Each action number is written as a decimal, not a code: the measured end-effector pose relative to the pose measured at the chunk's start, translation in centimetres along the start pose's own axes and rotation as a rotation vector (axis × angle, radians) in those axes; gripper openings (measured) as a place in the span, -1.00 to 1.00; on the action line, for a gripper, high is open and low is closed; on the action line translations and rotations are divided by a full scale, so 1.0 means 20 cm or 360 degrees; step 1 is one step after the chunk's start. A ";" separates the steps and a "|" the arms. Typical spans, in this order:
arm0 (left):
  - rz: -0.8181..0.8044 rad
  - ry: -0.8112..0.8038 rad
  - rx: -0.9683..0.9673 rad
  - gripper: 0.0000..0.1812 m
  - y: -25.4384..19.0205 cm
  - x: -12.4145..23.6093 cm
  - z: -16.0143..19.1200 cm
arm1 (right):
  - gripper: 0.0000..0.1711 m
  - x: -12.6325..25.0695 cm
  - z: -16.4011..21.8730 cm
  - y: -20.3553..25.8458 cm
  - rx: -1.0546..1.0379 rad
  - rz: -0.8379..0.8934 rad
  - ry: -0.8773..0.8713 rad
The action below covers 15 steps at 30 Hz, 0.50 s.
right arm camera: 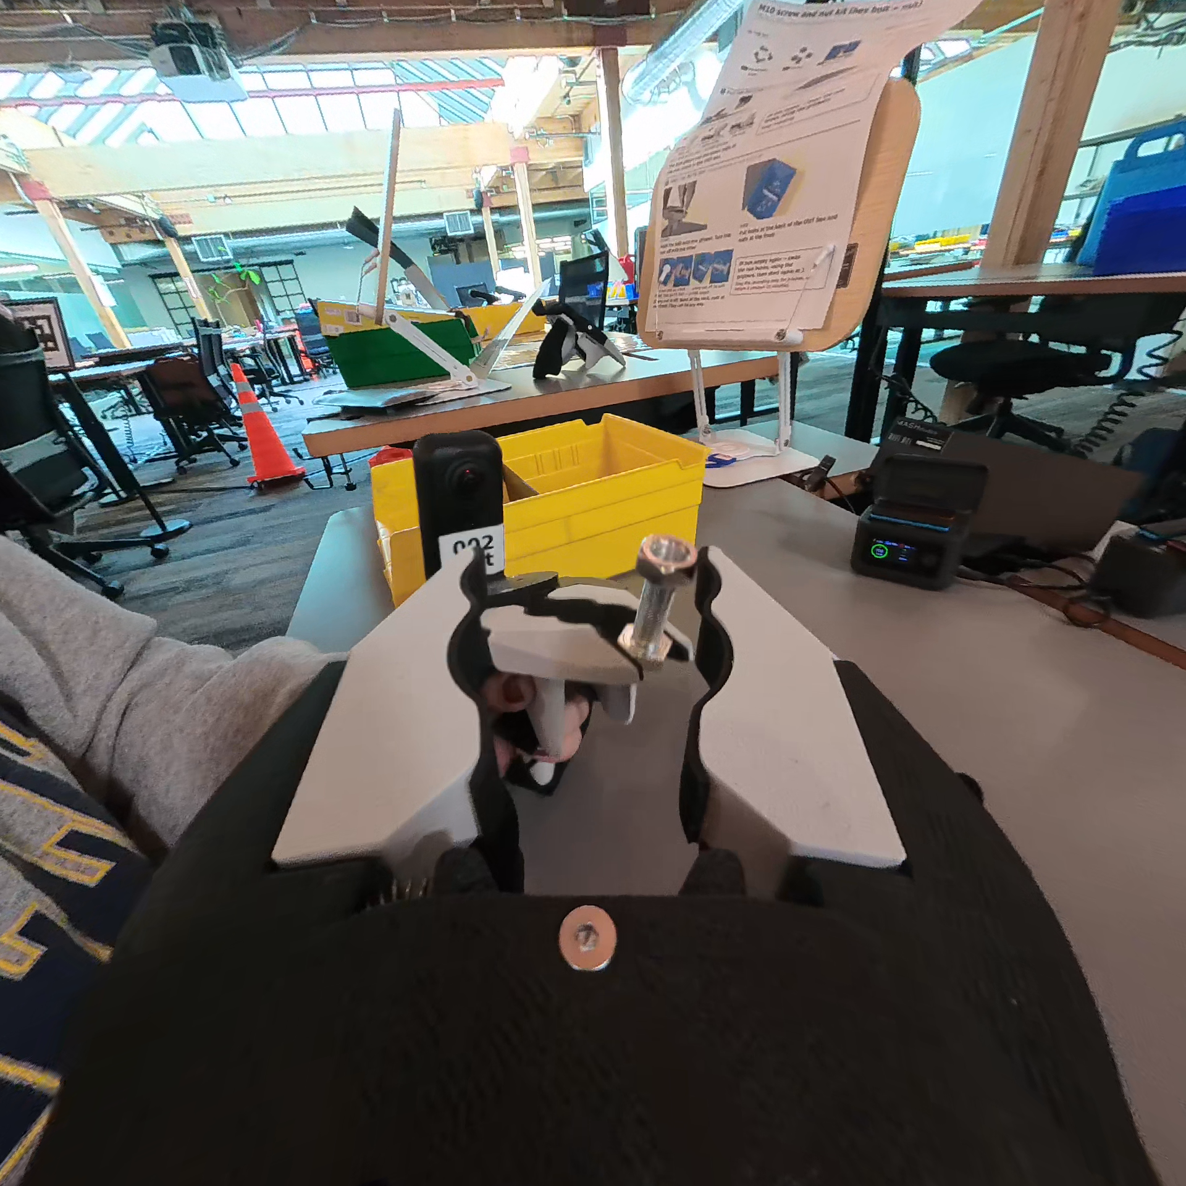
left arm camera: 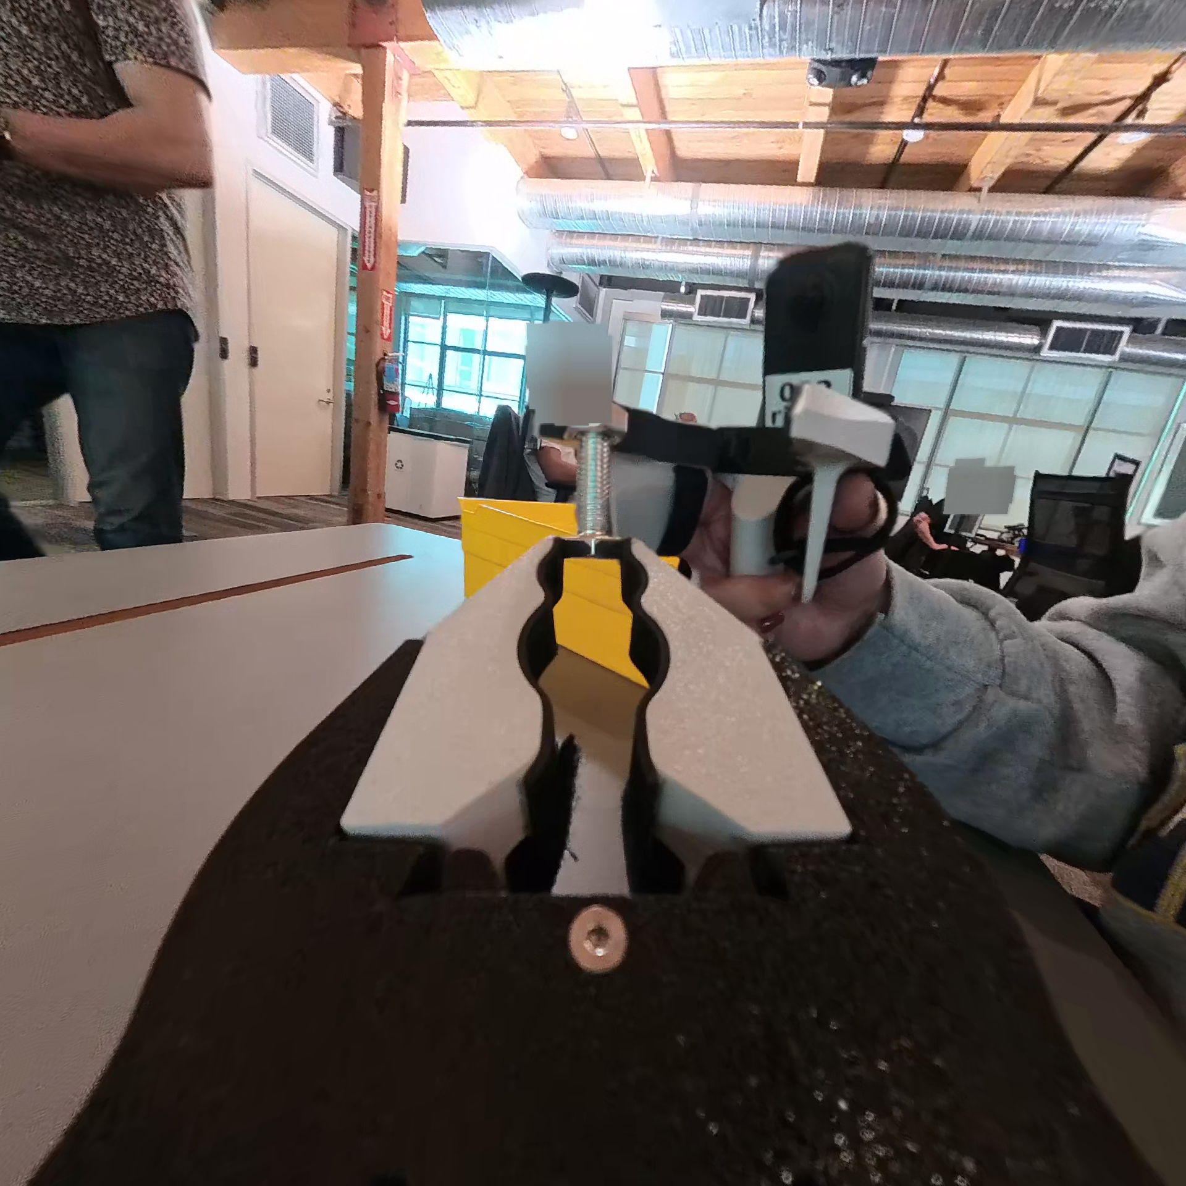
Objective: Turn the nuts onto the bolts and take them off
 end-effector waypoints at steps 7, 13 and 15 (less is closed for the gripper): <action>-0.0014 -0.0046 0.0045 -0.83 0.03 0.02 -0.02 | -0.27 0.01 -0.02 -0.04 -0.0042 0.0022 -0.0088; -0.0002 -0.0030 0.0039 -0.84 0.02 0.02 -0.01 | -0.25 -0.05 -0.01 -0.01 -0.0006 -0.0036 -0.0094; -0.0043 -0.0053 0.0033 -0.83 0.04 0.04 -0.03 | -0.28 -0.02 -0.01 -0.02 -0.0011 -0.0052 -0.0113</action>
Point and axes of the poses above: each gripper's, where its closed fingertips meet, x back along the fingers, z out of its underside, y = z × x across the jaws, the point moved 1 cm from there along x, back along the fingers, and after that the axes turned 3 degrees about z, right-handed, at the moved point
